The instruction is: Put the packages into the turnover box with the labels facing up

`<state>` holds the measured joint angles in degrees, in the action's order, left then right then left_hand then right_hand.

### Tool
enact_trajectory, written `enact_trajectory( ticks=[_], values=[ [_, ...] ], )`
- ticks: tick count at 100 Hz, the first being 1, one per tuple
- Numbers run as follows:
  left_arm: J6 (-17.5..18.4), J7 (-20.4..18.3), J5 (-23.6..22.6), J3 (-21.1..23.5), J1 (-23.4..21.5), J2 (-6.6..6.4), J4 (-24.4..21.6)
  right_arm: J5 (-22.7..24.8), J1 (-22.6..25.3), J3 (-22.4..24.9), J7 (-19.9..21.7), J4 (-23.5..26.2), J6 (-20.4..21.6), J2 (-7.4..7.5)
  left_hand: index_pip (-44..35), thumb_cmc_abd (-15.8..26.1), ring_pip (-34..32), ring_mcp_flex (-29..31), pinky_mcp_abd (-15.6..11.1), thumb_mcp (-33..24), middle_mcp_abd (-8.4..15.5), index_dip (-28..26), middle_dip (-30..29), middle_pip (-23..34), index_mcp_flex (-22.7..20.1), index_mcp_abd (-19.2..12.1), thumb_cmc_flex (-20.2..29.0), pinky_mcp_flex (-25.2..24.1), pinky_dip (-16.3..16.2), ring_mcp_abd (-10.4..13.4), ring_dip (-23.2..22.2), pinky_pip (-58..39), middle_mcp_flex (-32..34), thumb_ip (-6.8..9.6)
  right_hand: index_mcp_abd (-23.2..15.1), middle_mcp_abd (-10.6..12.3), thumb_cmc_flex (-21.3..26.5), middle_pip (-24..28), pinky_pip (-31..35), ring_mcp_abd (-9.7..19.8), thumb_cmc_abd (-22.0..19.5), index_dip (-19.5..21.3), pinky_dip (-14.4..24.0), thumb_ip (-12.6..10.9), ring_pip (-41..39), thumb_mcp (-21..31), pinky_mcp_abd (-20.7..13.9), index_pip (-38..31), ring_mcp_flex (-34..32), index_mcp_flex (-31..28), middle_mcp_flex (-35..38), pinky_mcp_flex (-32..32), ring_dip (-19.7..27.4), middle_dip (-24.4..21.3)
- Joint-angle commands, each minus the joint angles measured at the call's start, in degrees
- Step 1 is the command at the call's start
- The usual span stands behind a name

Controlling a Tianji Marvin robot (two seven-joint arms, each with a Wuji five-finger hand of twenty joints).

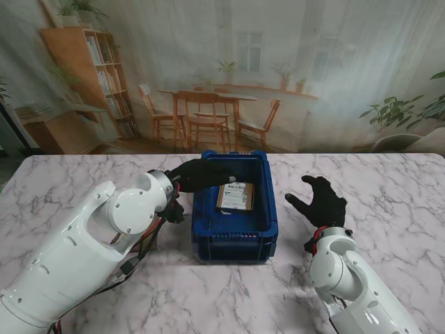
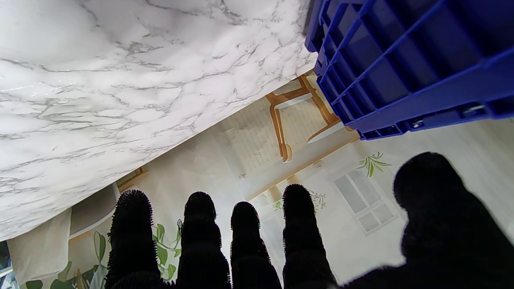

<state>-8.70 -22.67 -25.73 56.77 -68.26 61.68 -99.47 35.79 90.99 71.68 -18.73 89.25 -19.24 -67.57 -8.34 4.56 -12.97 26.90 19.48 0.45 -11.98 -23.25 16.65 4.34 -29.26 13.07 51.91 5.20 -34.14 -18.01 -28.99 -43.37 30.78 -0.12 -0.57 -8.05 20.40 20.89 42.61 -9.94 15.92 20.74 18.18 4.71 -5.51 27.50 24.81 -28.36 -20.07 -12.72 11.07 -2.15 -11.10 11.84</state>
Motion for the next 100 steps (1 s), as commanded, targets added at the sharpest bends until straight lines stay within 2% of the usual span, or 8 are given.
enact_trajectory(
  ticks=[1, 29, 44, 55, 69, 82, 94, 100],
  values=[
    [1.0, -0.7, -0.7, 2.3, -0.6, -1.06, -1.7, -0.1, 0.3, 0.1, 0.1, 0.1, 0.0, -0.13, 0.0, 1.9, -0.1, 0.2, -0.5, 1.5, 0.0, -0.7, 0.7, 0.2, -0.3, -1.3, -0.3, -0.8, 0.6, 0.8, 0.2, 0.6, 1.2, -1.05, 0.7, -0.2, 0.4, -0.6, -0.9, 1.1, -1.2, -0.7, 1.0, -1.0, 1.0, -0.8, -2.4, -0.4, 1.2, 1.5, -1.1, 1.1, -0.4, -0.1],
    [8.3, -0.9, -8.0, 16.8, -8.5, -2.14, -4.6, -0.1, 0.3, 0.0, 0.0, 0.1, -0.1, -0.15, 0.5, 2.0, 1.5, -1.2, -0.5, 1.6, 0.1, -1.1, 0.3, -0.3, 0.5, -1.8, -0.3, -1.2, 2.6, 1.4, 1.7, 4.1, 0.0, -1.23, 0.7, -0.2, 0.4, -0.5, -0.9, 1.1, -1.2, -0.7, 1.0, -1.0, 1.0, -0.7, -2.4, -0.4, 1.2, 1.5, -1.1, 1.1, -0.4, -0.1],
    [11.8, 0.3, -11.6, 23.6, -12.5, -2.37, -3.5, 0.0, 0.2, -0.1, 0.1, 0.1, -0.2, -0.13, 0.5, 2.0, 2.0, -2.1, -0.5, 1.6, 0.1, -1.2, 0.2, -0.4, 0.5, -1.8, -0.3, -1.7, 3.1, 1.6, 2.1, 5.5, -0.4, -1.24, 0.7, -0.2, 0.5, -0.5, -0.9, 1.1, -1.2, -0.7, 1.0, -1.0, 1.0, -0.8, -2.4, -0.4, 1.2, 1.5, -1.1, 1.1, -0.4, -0.1],
    [13.3, 1.4, -13.8, 26.7, -14.6, -2.45, -1.3, 0.0, 0.2, -0.2, 0.1, 0.2, -0.5, -0.13, 0.5, 2.0, 2.2, -2.5, -0.6, 1.6, 0.2, -1.3, 0.1, -0.5, 0.5, -1.8, -0.3, -2.0, 3.3, 1.7, 2.3, 6.2, -1.0, -1.25, 0.7, -0.1, 0.5, -0.6, -0.9, 1.1, -1.2, -0.7, 1.0, -1.0, 1.0, -0.8, -2.5, -0.4, 1.2, 1.5, -1.1, 1.1, -0.4, -0.1],
    [13.9, 2.7, -16.7, 28.0, -16.1, -2.52, 2.7, 0.2, 0.1, -0.5, 0.2, 0.2, -0.8, -0.12, 0.9, 2.0, 2.7, -3.4, -0.9, 1.6, 0.3, -1.2, -0.5, -1.8, 1.4, -2.0, -0.4, -2.3, 3.6, 2.0, 2.6, 7.3, -4.3, -1.26, 0.7, -0.2, 0.5, -0.6, -0.9, 1.0, -1.2, -0.7, 1.1, -1.0, 1.0, -0.8, -2.4, -0.4, 1.2, 1.5, -1.1, 1.1, -0.4, -0.1],
    [13.0, 4.4, -16.4, 26.8, -16.4, -2.32, 7.0, 0.2, 0.0, -0.7, 0.3, 0.0, -1.0, -0.11, 3.3, 2.0, 4.7, -6.3, -1.6, 1.7, 2.6, -0.2, -3.7, -3.7, 7.0, -3.4, -1.6, -2.8, 4.3, 2.0, 4.7, 10.5, -11.2, -1.21, 0.7, -0.2, 0.4, -0.5, -0.9, 1.1, -1.2, -0.7, 1.1, -1.0, 1.0, -0.8, -2.5, -0.4, 1.2, 1.5, -1.1, 1.1, -0.4, -0.1],
    [12.6, 4.6, -15.4, 24.6, -15.9, -2.34, 10.4, 0.2, 0.0, -0.7, 0.3, 0.0, -1.0, -0.11, 4.9, 0.7, 6.2, -9.6, -2.5, 1.6, 2.8, 1.2, -6.9, -4.7, 10.9, -4.2, -6.3, -2.7, 5.2, 2.2, 7.7, 15.7, -17.4, -0.85, 0.7, -0.2, 0.4, -0.6, -0.9, 1.0, -1.3, -0.7, 1.1, -1.0, 1.0, -0.8, -2.4, -0.4, 1.3, 1.6, -1.2, 1.1, -0.4, -0.1],
    [12.8, 4.4, -16.6, 23.5, -15.5, -2.52, 11.8, 0.3, 0.0, -0.7, 0.4, 0.0, -1.2, -0.09, 6.1, -1.2, 6.4, -10.8, -2.6, 1.4, 1.4, 2.3, -9.4, -5.4, 13.5, -4.1, -10.0, -2.2, 5.5, 2.3, 8.8, 17.9, -22.3, -0.64, 0.8, -0.2, 0.4, -0.6, -0.9, 1.1, -1.3, -0.7, 1.1, -1.0, 1.0, -0.8, -2.5, -0.4, 1.2, 1.6, -1.2, 1.1, -0.4, -0.1]
  ],
)
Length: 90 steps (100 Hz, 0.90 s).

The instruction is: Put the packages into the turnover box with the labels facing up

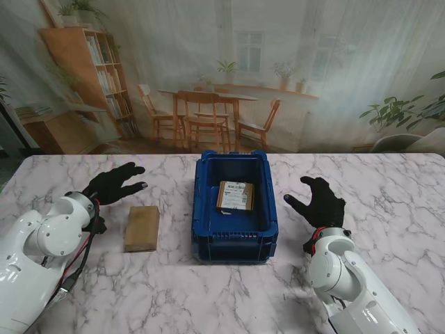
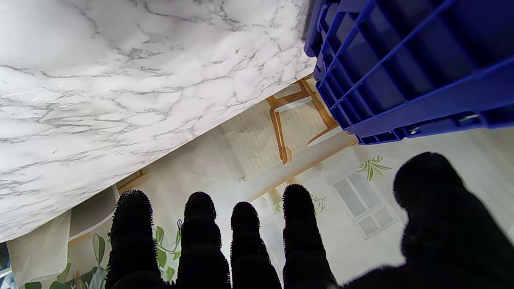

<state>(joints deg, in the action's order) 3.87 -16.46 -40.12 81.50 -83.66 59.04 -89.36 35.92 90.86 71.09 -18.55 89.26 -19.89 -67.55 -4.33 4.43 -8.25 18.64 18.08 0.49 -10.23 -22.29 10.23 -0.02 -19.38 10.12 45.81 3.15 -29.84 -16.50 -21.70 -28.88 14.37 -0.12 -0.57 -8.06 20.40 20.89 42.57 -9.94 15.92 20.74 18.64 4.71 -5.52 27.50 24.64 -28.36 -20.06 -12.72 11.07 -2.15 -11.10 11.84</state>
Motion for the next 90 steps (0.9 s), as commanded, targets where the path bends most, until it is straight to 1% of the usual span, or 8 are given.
enact_trajectory(
  ticks=[1, 10, 19, 28, 41, 45, 64, 90],
  values=[
    [0.2, -1.9, -2.4, -1.4, -0.1, 0.09, 1.9, 0.2, 0.1, -0.1, 0.2, 0.0, -0.5, -0.10, 2.4, -1.4, 1.7, -2.8, -1.2, 1.4, -0.7, 1.6, -3.4, -1.3, 4.1, -1.1, -4.5, -0.1, 1.2, 0.5, 1.7, 3.6, -6.8, -0.65, 0.8, -0.2, 0.5, -0.6, -0.9, 1.1, -1.3, -0.7, 0.6, -1.0, 1.0, -0.8, -2.3, -0.4, 1.2, 1.6, -1.1, 1.1, -0.4, -0.1],
    [-0.1, -2.1, -3.0, -2.8, 0.2, -0.01, 3.0, 0.2, 0.0, -0.2, 0.2, -0.1, -0.7, -0.12, 3.9, -3.5, 1.8, -4.5, -0.6, 1.6, -1.7, 3.2, -8.0, -2.4, 7.8, -0.7, -9.6, 1.0, 2.2, -0.7, 2.7, 5.8, -10.1, -0.90, 0.7, -0.1, 0.5, -0.6, -0.9, 1.1, -1.3, -0.7, 0.6, -1.0, 1.0, -0.8, -2.3, -0.4, 1.2, 1.6, -1.1, 1.1, -0.4, -0.1],
    [-0.8, -1.4, -2.5, -4.1, 0.2, 0.15, 3.7, 0.2, -0.1, -0.2, 0.1, -0.2, -0.8, -0.14, 4.4, -5.0, 1.7, -5.4, -0.1, 1.9, -1.7, 3.8, -9.3, -2.3, 9.4, -1.5, -13.6, 2.3, 2.9, -2.0, 3.3, 6.2, -10.1, -1.23, 0.7, -0.2, 0.5, -0.6, -0.9, 1.0, -1.2, -0.7, 0.6, -1.0, 1.0, -0.8, -2.4, -0.4, 1.2, 1.6, -1.1, 1.1, -0.4, -0.1],
    [-2.0, -1.5, -1.8, -5.1, 0.1, 0.19, 3.6, 0.2, -0.1, -0.3, 0.2, -0.2, -0.8, -0.13, 4.9, -6.3, 1.9, -6.9, 4.9, 1.9, 0.5, 4.8, -9.5, -2.2, 11.0, -3.3, -16.6, 4.4, 3.2, -3.1, 4.1, 4.2, -10.0, -1.54, 0.7, -0.2, 0.5, -0.6, -0.9, 1.0, -1.2, -0.7, 0.7, -1.0, 1.0, -0.8, -2.3, -0.4, 1.2, 1.6, -1.1, 1.1, -0.4, -0.1],
    [-3.6, -2.5, -2.8, -6.9, 0.3, 0.03, 3.5, 0.1, -0.2, -0.3, 0.3, -0.3, -0.8, -0.11, 5.3, -7.5, 1.2, -8.1, 8.0, 1.7, 3.2, 7.6, -9.5, -2.2, 11.8, -5.4, -18.9, 6.5, 5.0, -4.3, 5.9, -4.3, -9.8, -1.76, 0.7, -0.2, 0.4, -0.5, -0.9, 1.0, -1.3, -0.7, 0.7, -1.0, 1.0, -0.7, -2.3, -0.4, 1.3, 1.6, -1.1, 1.1, -0.4, -0.1],
    [-4.2, -2.4, -3.2, -7.3, 0.3, 0.04, 3.5, 0.1, -0.2, -0.3, 0.4, -0.3, -0.8, -0.11, 5.1, -7.5, 0.7, -8.1, 8.4, 1.7, 3.4, 8.8, -9.5, -2.2, 11.8, -5.5, -19.0, 6.5, 8.1, -4.5, 6.5, -8.4, -9.8, -1.79, 0.7, -0.2, 0.4, -0.5, -0.9, 1.0, -1.3, -0.7, 0.7, -1.0, 1.0, -0.7, -2.3, -0.4, 1.2, 1.6, -1.1, 1.1, -0.4, -0.1],
    [-6.5, -1.0, -3.1, -9.0, 0.1, 0.35, 4.0, 0.0, -0.2, -0.2, 0.3, -0.3, -0.8, -0.14, 5.2, -8.0, -0.2, -8.8, 10.2, 1.5, 4.1, 9.2, -9.5, -2.2, 11.8, -6.4, -18.3, 8.5, 6.5, -4.2, 6.9, -14.9, -9.7, -1.81, 0.7, -0.2, 0.4, -0.5, -0.9, 1.0, -1.3, -0.7, 0.7, -1.0, 1.0, -0.8, -2.2, -0.4, 1.2, 1.6, -1.1, 1.1, -0.4, -0.1],
    [-7.4, 2.7, -3.4, -11.5, 1.2, 0.91, 6.2, 0.0, -0.2, -0.2, 0.3, -0.4, -0.8, -0.15, 4.7, -10.9, -3.4, -5.7, 8.4, 1.1, 2.9, 8.7, -9.5, -2.2, 11.5, -5.6, -10.6, 11.2, 4.6, -1.6, 4.3, -20.2, -9.8, -0.89, 0.7, -0.2, 0.4, -0.4, -0.9, 1.1, -1.3, -0.7, 0.7, -1.0, 1.0, -0.8, -2.3, -0.4, 1.2, 1.6, -1.1, 1.1, -0.4, -0.1]
  ],
)
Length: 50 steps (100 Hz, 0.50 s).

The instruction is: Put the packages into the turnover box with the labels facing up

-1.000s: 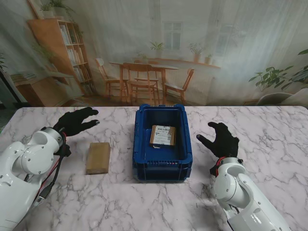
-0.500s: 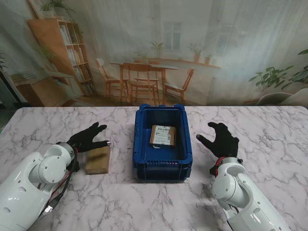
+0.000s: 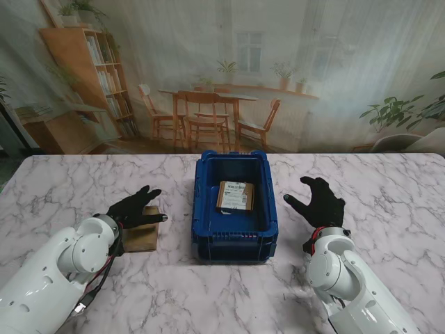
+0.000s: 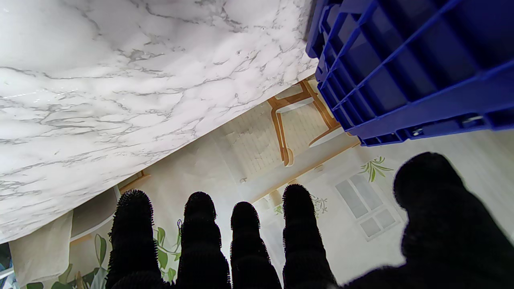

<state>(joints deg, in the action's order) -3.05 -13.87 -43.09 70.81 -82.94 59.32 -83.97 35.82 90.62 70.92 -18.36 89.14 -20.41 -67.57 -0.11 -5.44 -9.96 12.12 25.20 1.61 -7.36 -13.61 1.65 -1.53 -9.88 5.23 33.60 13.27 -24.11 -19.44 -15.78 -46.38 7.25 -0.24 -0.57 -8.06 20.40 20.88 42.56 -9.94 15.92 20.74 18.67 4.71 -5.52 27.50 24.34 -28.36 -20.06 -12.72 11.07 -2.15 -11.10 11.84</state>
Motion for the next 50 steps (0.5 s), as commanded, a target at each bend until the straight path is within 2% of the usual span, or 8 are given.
enact_trajectory(
  ticks=[1, 16, 24, 39, 50],
  values=[
    [-0.5, 0.3, -0.4, -0.9, 0.5, 0.65, 0.9, 0.0, 0.0, -0.1, 0.1, -0.2, -0.3, -0.12, 0.4, -1.1, -1.8, 1.0, 1.3, 0.0, -0.1, -0.1, -0.9, -0.7, 1.8, -0.6, 1.8, 1.1, -1.2, 1.5, -1.8, -2.8, -2.7, -0.75, 0.7, -0.2, 0.4, -0.4, -0.9, 1.1, -1.3, -0.7, 0.6, -1.0, 1.0, -0.8, -2.0, -0.4, 1.2, 1.6, -1.1, 1.1, -0.4, -0.1],
    [-1.7, 0.7, -0.3, -2.3, 1.7, 0.77, 2.0, 0.0, -0.1, -0.1, 0.2, -0.3, -0.4, -0.11, -0.4, -1.5, -1.8, 1.5, 2.4, -0.2, -0.6, -1.2, -0.9, -0.7, 1.0, 0.5, 3.3, 0.2, -0.8, 2.3, -2.7, -2.0, -2.8, -0.53, 0.7, -0.1, 0.4, -0.4, -0.9, 1.0, -1.4, -0.7, 0.6, -1.0, 1.0, -0.8, -2.0, -0.4, 1.2, 1.6, -1.1, 1.1, -0.4, 0.0],
    [-2.2, 1.4, -0.6, -3.1, 2.0, 0.86, 2.7, 0.0, -0.1, -0.1, 0.2, -0.4, -0.4, -0.11, -1.0, -2.0, -2.3, 2.3, 1.8, -0.2, -1.3, -2.5, -0.9, -0.6, 0.5, 1.2, 5.1, 0.9, -1.1, 2.8, -4.4, -2.7, -2.7, -0.29, 0.7, -0.2, 0.4, -0.4, -0.9, 1.0, -1.4, -0.7, 0.6, -1.0, 1.0, -0.9, -2.0, -0.4, 1.3, 1.6, -1.1, 1.1, -0.4, -0.1],
    [-3.0, 2.1, -1.5, -3.6, 2.1, 0.91, 3.2, -0.1, -0.2, -0.2, 0.3, -0.5, -0.4, -0.13, -2.8, -3.8, -2.8, 2.2, -0.4, -0.3, -2.1, -5.8, 8.6, 1.3, -1.6, 3.0, 8.8, 1.9, -1.9, 3.1, -6.8, -4.8, -1.8, 0.05, 0.7, -0.2, 0.4, -0.5, -1.0, 1.1, -1.5, -0.7, 0.6, -1.0, 1.0, -0.9, -2.0, -0.4, 1.3, 1.6, -1.2, 1.2, -0.4, -0.1],
    [-3.3, 2.0, -2.3, -3.8, 2.0, 0.80, 3.2, -0.2, -0.3, -0.3, 0.3, -0.6, -0.5, -0.13, -5.5, -6.1, -3.8, 2.2, -1.4, -0.3, -2.9, -9.2, 15.0, 3.6, -4.2, 4.1, 8.9, 2.4, -1.8, 3.4, -7.9, -5.0, -1.0, 0.03, 0.7, -0.1, 0.4, -0.5, -1.0, 1.1, -1.6, -0.7, 0.6, -1.0, 1.0, -1.0, -1.9, -0.4, 1.3, 1.7, -1.1, 1.2, -0.4, -0.1]
  ],
)
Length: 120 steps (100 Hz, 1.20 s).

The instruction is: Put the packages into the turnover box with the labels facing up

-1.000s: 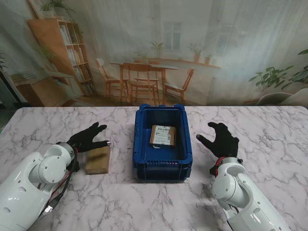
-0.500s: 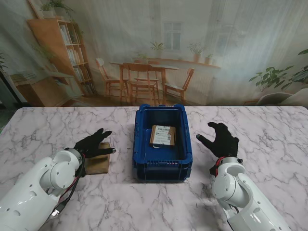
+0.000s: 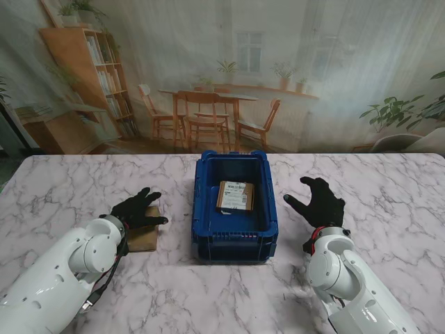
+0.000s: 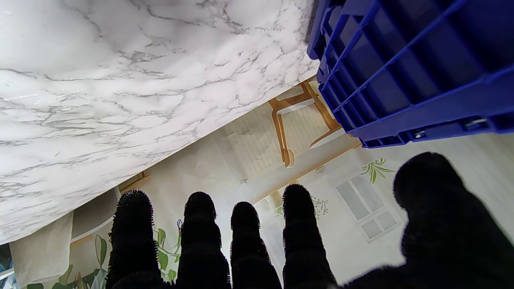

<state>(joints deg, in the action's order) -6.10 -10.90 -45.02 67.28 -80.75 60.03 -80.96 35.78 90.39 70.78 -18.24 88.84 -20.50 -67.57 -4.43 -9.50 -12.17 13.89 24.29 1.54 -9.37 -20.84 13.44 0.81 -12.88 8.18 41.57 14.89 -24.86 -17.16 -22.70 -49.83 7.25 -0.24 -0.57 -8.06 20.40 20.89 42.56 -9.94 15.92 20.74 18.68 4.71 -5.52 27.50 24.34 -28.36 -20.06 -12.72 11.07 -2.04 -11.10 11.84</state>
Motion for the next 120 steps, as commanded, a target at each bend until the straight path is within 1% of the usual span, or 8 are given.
enact_trajectory(
  ticks=[1, 14, 25, 42, 61, 87, 105, 120],
  values=[
    [-0.3, -1.0, -0.5, -0.3, -0.2, 0.09, 0.2, -0.1, -0.1, -0.2, 0.2, -0.3, -0.4, -0.14, -1.3, -2.3, -1.7, 0.5, -0.7, -0.2, -0.9, -2.2, 3.5, 1.3, -1.4, 1.3, 0.8, 0.9, -1.1, 1.1, -1.1, -1.6, -0.8, 0.01, 0.7, -0.1, 0.4, -0.5, -1.0, 1.1, -1.7, -0.7, 0.6, -1.0, 1.0, -1.0, -1.9, -0.4, 1.3, 1.7, -1.1, 1.1, -0.4, -0.1],
    [0.0, -1.7, -1.8, -0.7, -0.1, -0.19, 0.6, -0.2, -0.3, -0.4, 0.3, -0.5, -0.4, -0.14, -1.4, -5.7, -2.7, 0.8, -3.1, -0.5, -1.4, -3.5, 5.8, 1.9, -1.8, 1.0, 2.1, 1.8, -0.9, 1.2, -2.4, -1.8, -0.4, 0.10, 0.6, -0.2, 0.4, -0.5, -1.0, 1.0, -1.8, -0.7, 0.6, -1.0, 1.0, -1.1, -1.8, -0.4, 1.3, 1.7, -1.2, 1.1, -0.4, -0.1],
    [1.0, -1.5, -3.3, -1.3, 0.3, -0.39, 1.5, -0.3, -0.4, -0.4, 0.4, -0.6, -0.4, -0.14, 0.3, -7.0, -2.1, -0.7, -7.6, -1.0, -1.2, -2.1, 4.5, -0.1, -2.5, -0.8, 3.6, 0.9, 0.0, 1.4, -2.9, -0.3, -1.3, 0.04, 0.6, -0.2, 0.4, -0.6, -1.1, 1.1, -1.9, -0.7, 0.6, -1.0, 1.1, -1.3, -1.8, -0.4, 1.3, 1.7, -1.1, 1.2, -0.4, -0.1],
    [1.2, -1.2, -4.3, -2.1, 0.7, -0.50, 2.3, -0.5, -0.4, -0.5, 0.3, -0.7, -0.5, -0.20, -1.0, -7.6, -2.6, -0.8, -9.6, -2.4, -1.5, -1.7, 2.7, 0.5, -3.5, -1.4, 9.8, 0.8, -0.1, 1.5, -3.1, -0.7, -1.3, 1.61, 0.6, -0.2, 0.5, -0.6, -1.1, 1.0, -2.0, -0.7, 0.6, -1.1, 1.1, -1.4, -1.8, -0.4, 1.4, 1.7, -1.1, 1.2, -0.4, -0.1],
    [0.1, -1.2, -4.7, -1.9, 0.3, -0.49, 2.1, -0.7, -0.4, -0.5, 0.2, -0.7, -0.6, -0.26, -7.3, -7.1, -7.5, 0.7, -12.7, -5.5, -2.4, -10.6, 11.9, 4.6, -4.4, -2.2, 16.7, 1.9, -0.1, 1.8, -10.5, -1.6, 0.8, 5.80, 0.7, -0.2, 0.6, -0.6, -1.1, 1.1, -2.2, -0.7, 0.6, -1.1, 1.1, -1.6, -1.8, -0.4, 1.4, 1.8, -1.1, 1.2, -0.4, -0.1],
    [0.5, 0.1, -5.6, -1.3, 0.0, -0.42, 2.4, -0.9, -0.6, -0.6, 0.2, -0.8, -0.7, -0.30, -18.3, -6.0, -14.9, 3.9, -18.8, -15.3, -2.1, -23.3, 25.4, 17.2, -3.5, -6.4, 21.6, 4.8, -1.0, 2.4, -23.0, -5.4, 4.1, 9.27, 0.7, -0.2, 0.7, -0.6, -1.1, 1.0, -2.4, -0.7, 0.6, -1.2, 1.1, -1.8, -1.8, -0.4, 1.4, 1.8, -1.1, 1.2, -0.4, -0.1],
    [1.2, 0.8, -6.2, -0.7, -0.2, -0.42, 2.4, -1.0, -0.6, -0.6, 0.1, -0.9, -0.7, -0.33, -21.7, -6.0, -16.8, 5.2, -22.4, -20.3, -1.9, -24.3, 27.3, 20.7, -3.8, -8.0, 23.4, 6.8, -1.1, 2.2, -25.9, -7.1, 4.8, 10.03, 0.8, -0.2, 0.8, -0.5, -1.1, 1.0, -2.4, -0.6, 0.6, -1.2, 1.1, -1.9, -1.8, -0.5, 1.4, 1.7, -1.1, 1.2, -0.4, -0.1],
    [0.7, 2.4, -7.0, 0.8, -1.2, -0.18, 1.2, -1.0, -0.6, -0.5, 0.0, -0.9, -0.6, -0.36, -21.6, -6.5, -17.2, 5.6, -23.7, -20.1, -2.3, -22.8, 26.8, 20.7, -5.3, -6.8, 23.6, 8.5, -1.8, 1.7, -26.4, -9.5, 5.3, 9.20, 0.8, -0.2, 0.8, -0.5, -1.1, 1.0, -2.4, -0.6, 0.6, -1.2, 1.1, -1.9, -1.8, -0.5, 1.3, 1.8, -1.1, 1.2, -0.5, -0.1]
  ],
)
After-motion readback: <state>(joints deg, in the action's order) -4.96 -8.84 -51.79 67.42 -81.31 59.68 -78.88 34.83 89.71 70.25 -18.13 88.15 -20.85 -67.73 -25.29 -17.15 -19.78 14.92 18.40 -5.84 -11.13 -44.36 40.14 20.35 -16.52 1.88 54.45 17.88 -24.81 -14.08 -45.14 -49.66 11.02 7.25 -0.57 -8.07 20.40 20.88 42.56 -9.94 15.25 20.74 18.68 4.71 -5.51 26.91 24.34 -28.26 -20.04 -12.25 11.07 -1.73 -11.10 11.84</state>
